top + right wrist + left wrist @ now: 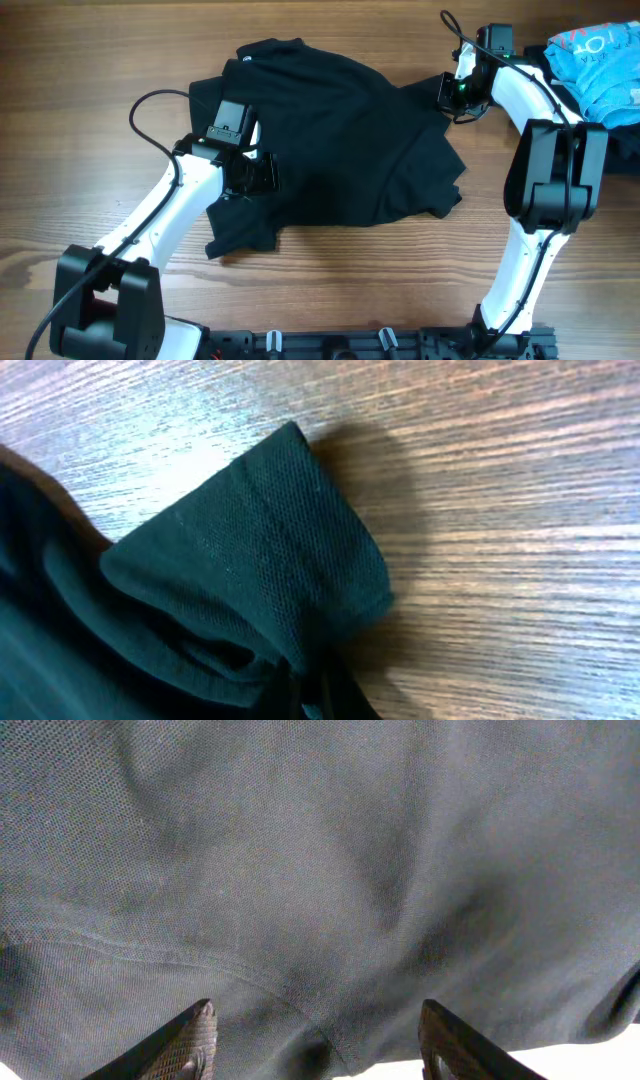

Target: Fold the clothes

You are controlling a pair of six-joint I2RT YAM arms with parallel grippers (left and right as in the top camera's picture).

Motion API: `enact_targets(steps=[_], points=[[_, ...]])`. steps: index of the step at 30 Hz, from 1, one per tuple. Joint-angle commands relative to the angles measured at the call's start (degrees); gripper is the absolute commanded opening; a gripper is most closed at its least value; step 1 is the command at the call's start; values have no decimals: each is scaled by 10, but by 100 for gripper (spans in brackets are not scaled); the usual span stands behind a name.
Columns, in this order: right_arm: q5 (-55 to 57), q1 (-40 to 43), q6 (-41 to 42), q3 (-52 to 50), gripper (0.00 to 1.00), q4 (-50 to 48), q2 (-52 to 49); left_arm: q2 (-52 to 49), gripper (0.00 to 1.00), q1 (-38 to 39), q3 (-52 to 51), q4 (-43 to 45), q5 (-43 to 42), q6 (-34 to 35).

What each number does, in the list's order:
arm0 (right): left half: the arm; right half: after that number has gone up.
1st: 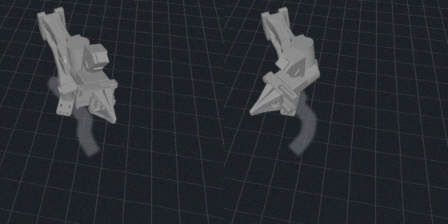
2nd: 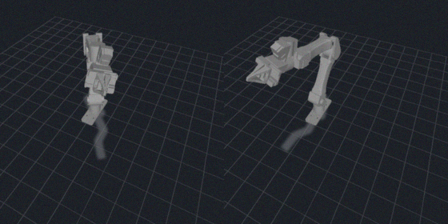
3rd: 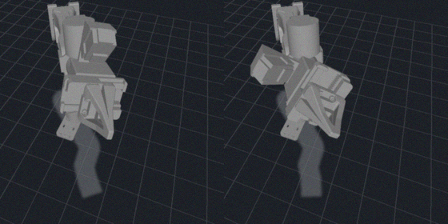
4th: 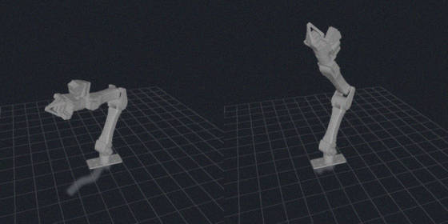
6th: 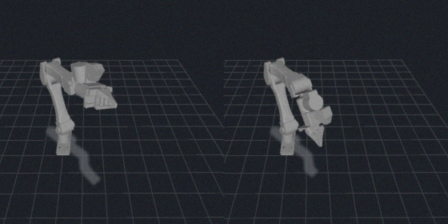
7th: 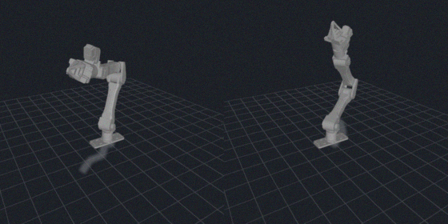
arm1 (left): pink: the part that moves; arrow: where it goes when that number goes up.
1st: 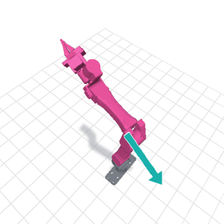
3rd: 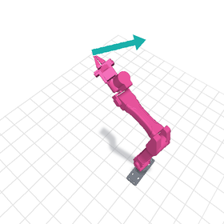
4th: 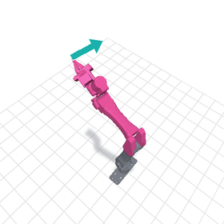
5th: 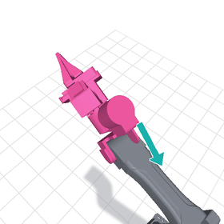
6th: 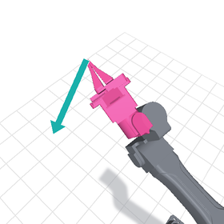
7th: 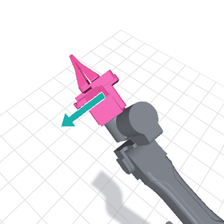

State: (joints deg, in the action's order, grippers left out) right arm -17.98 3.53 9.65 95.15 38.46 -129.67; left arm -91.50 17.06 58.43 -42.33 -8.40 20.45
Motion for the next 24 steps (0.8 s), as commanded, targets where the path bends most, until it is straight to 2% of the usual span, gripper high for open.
enact_targets(steps=[1, 7, 13, 14, 15, 16, 19, 21, 24], points=[[5, 6, 8, 53, 4, 10, -14, 6, 66, 2, -2, 0, 6, -7], [20, 33, -44, 205, 4, 59, -7, 6, 66, 2, -2, -5, 14, -7], [143, 34, -51, 219, 6, 24, -10, 6, 66, 2, -2, -5, 15, -7], [169, 34, -49, 219, 44, 21, -10, 6, 66, 2, -2, -5, 17, -7], [183, 34, -50, 220, 96, 21, -10, 6, 66, 2, -2, -5, 19, -7], [184, 35, -50, 220, 100, 25, -7, 6, 66, 2, -2, -6, 22, -7], [159, 35, -50, 220, 100, 59, 19, 6, 64, 2, -1, -8, 41, -7], [103, 35, -49, 220, 100, 105, 62, 18, 60, 1, 1, -13, 44, -6], [7, 35, -39, 220, 100, 170, 126, 58, 59, -4, 10, -14, 44, -3]])
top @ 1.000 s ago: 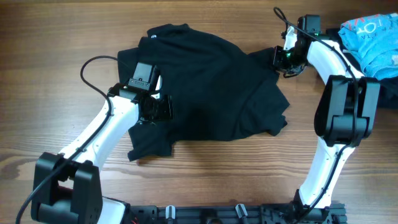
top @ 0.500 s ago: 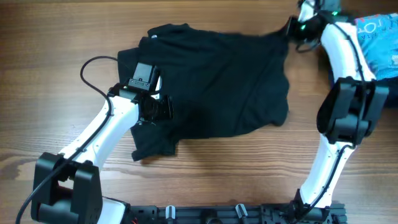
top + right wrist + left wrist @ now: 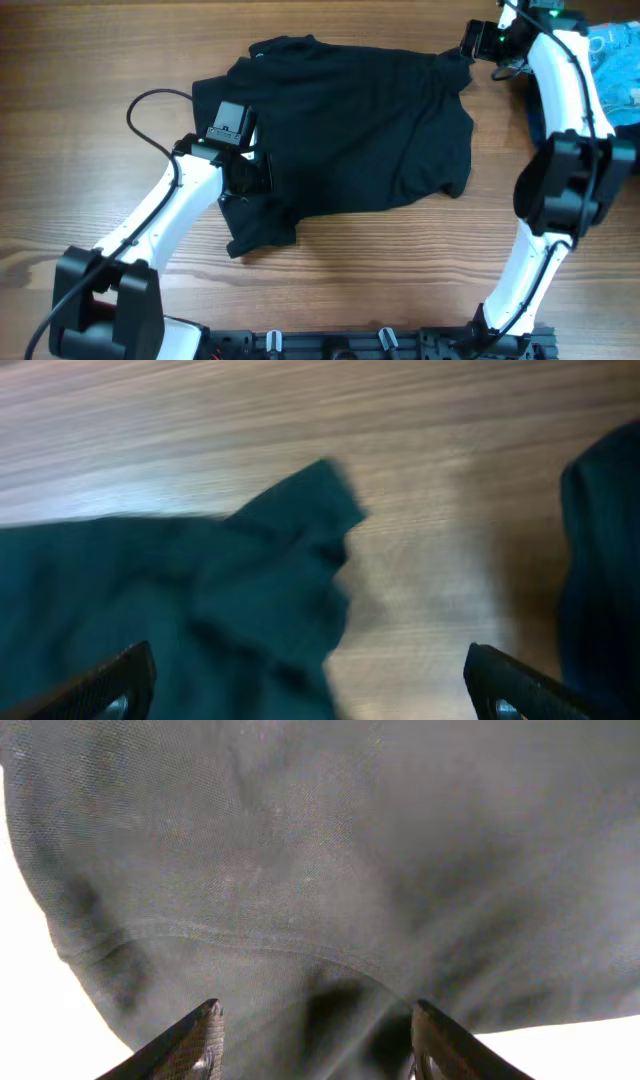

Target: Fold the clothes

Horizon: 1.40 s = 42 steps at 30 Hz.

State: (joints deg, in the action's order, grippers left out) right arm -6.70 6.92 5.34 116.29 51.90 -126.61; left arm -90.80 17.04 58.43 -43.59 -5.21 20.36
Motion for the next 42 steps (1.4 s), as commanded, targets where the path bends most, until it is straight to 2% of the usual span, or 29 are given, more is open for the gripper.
enact_targets(steps=[1, 3, 5, 9, 11, 15, 20, 24, 28, 32, 36, 38, 42], points=[[-149, 1, -25, 8, 100, 68, 120, 75, 60, -8, 15, -1, 12, 8], [-191, 1, -80, 8, 100, 130, 159, 111, 62, -14, 19, -1, 12, 27], [-179, 2, -62, 8, 100, 205, 202, 157, 64, -21, 20, -1, 12, 44], [8, 2, 117, 5, 100, 359, 296, 252, 74, -27, 20, -1, 13, 45], [26, 2, 143, -5, 100, 395, 340, 281, 82, -27, 20, -1, 12, 45], [42, 2, 176, -92, 100, 398, 447, 306, 85, -27, 20, -7, 12, 45], [21, 2, 219, -287, 98, 326, 528, 296, 85, -27, 20, -20, 12, 45], [-23, 2, 257, -457, 83, 226, 549, 293, 85, -27, 20, -21, 13, 43], [-54, 2, 300, -575, 81, 105, 548, 293, 85, -27, 20, -21, 13, 43], [-54, 2, 388, -661, 61, -14, 548, 293, 85, -27, 20, -21, 13, 43], [-54, 2, 480, -721, 61, -134, 548, 293, 85, -27, 19, -21, 13, 43], [-54, 2, 518, -749, 63, -188, 548, 293, 85, -27, 19, -21, 12, 43], [-54, 2, 548, -792, 64, -257, 539, 292, 85, -27, 19, -21, 13, 43]])
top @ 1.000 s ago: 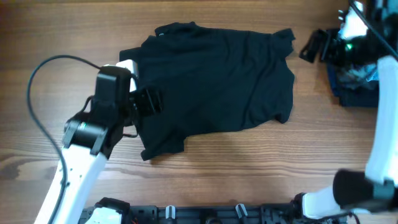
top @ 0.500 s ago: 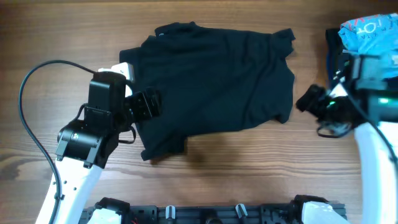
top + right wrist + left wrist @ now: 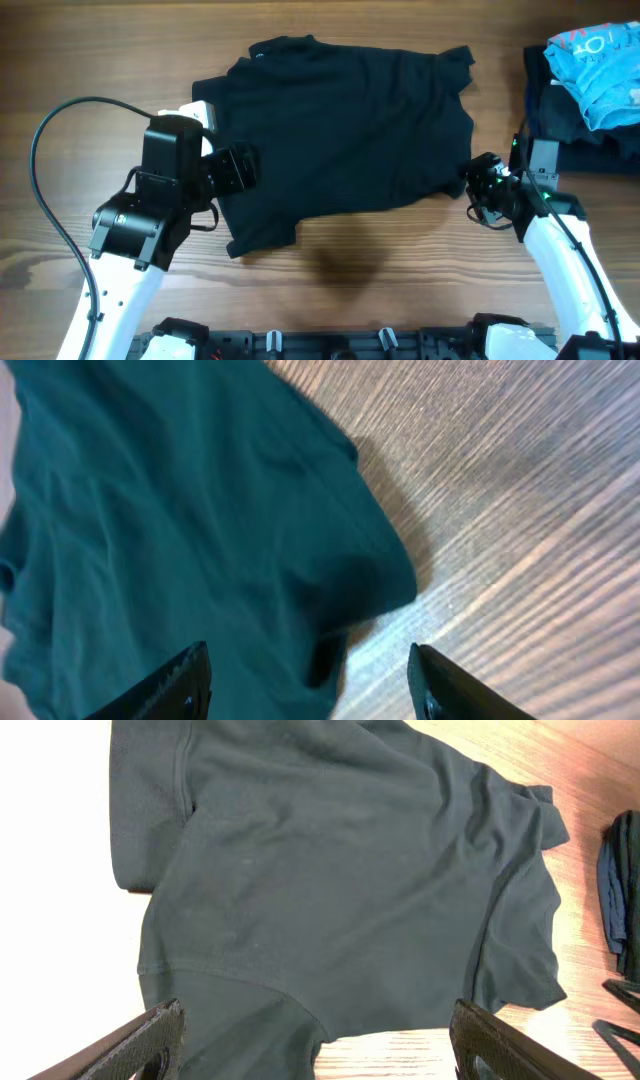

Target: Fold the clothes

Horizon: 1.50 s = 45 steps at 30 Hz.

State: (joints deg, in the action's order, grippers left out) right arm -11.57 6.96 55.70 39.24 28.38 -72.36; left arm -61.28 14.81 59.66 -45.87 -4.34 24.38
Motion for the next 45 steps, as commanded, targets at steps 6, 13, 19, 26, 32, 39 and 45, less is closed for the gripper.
enact_targets(steps=[6, 13, 19, 26, 32, 39, 45], points=[[-5, 1, 26, -28, 64, -52, -54, -21, 85, -5, 7, 2, 4, 3], [-46, 0, 12, -28, 55, -110, -141, -51, 84, -5, 7, -10, 4, 3], [-54, 6, -94, -28, 39, -108, -148, -55, 84, -5, 7, -11, 4, 3], [-22, 87, -247, 34, 4, -11, -146, -55, 85, -5, 7, -11, 4, 3], [90, 122, -382, 120, 43, 104, -146, -55, 85, -5, 7, -7, 4, 3], [103, 122, -391, 121, 84, 184, -146, -55, 86, -5, 7, -17, 3, 3], [-16, 121, -453, 121, 88, 199, -146, -55, 84, -5, 7, -86, -21, 19]])
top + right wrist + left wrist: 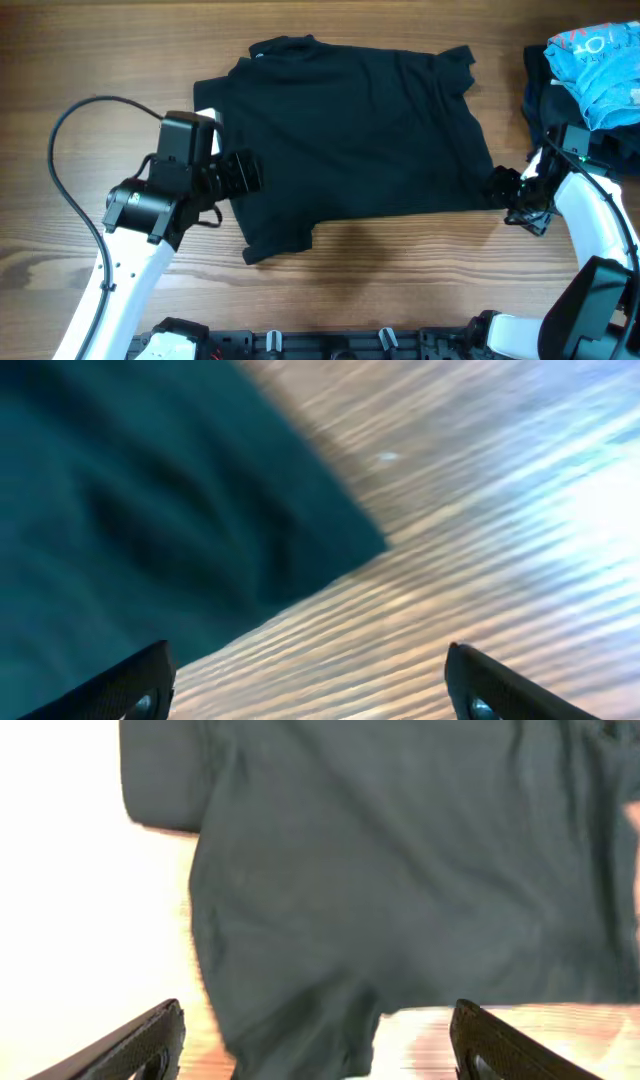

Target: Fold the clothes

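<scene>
A black short-sleeved shirt [350,130] lies spread flat on the wooden table [80,60], collar at the far edge. My left gripper [245,175] hovers open over the shirt's near-left part; its wrist view shows the dark cloth [400,860] below wide-spread fingers [150,1040]. My right gripper [500,188] stands open at the shirt's near-right corner [340,530], which lies on bare wood with nothing between the fingers [130,685].
A pile of clothes with a light blue garment [595,60] on dark ones sits at the far right edge. A black cable [70,130] loops over the table left of my left arm.
The shirt's near hem reaches farther to the right and front. My right gripper has moved right to that corner. My left gripper has shifted slightly toward the near-left hem.
First the shirt lay bunched, my right gripper shut on its far-right sleeve and my left low over the left part. Then the sleeve was farther out and let go. Both arms then stood raised and open, and now the shirt lies flatter and wider.
</scene>
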You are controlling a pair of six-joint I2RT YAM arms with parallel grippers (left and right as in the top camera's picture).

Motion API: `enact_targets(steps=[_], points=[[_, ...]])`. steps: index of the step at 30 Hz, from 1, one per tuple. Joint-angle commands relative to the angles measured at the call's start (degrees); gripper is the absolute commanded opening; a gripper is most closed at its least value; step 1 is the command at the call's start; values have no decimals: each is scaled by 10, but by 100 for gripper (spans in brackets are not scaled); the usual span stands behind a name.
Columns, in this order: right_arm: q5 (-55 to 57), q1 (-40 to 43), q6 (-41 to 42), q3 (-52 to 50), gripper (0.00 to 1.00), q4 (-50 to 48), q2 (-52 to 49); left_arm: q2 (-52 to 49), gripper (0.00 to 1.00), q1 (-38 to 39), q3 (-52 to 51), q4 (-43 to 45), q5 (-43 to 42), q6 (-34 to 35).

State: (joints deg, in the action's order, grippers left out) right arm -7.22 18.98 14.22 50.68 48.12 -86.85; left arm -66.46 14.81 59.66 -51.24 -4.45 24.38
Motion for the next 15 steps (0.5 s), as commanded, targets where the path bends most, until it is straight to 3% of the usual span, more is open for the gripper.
enact_targets(steps=[1, 8, 15], points=[[-61, 1, -38, 7, 88, 0, -2, -3, 83, -5, 7, -47, -22, 31], [-74, 1, -53, 7, 89, -14, -2, -3, 82, 12, -10, -144, -35, 136], [-74, 1, -50, 7, 89, -23, -2, -3, 82, 83, -111, -72, -34, 239]])
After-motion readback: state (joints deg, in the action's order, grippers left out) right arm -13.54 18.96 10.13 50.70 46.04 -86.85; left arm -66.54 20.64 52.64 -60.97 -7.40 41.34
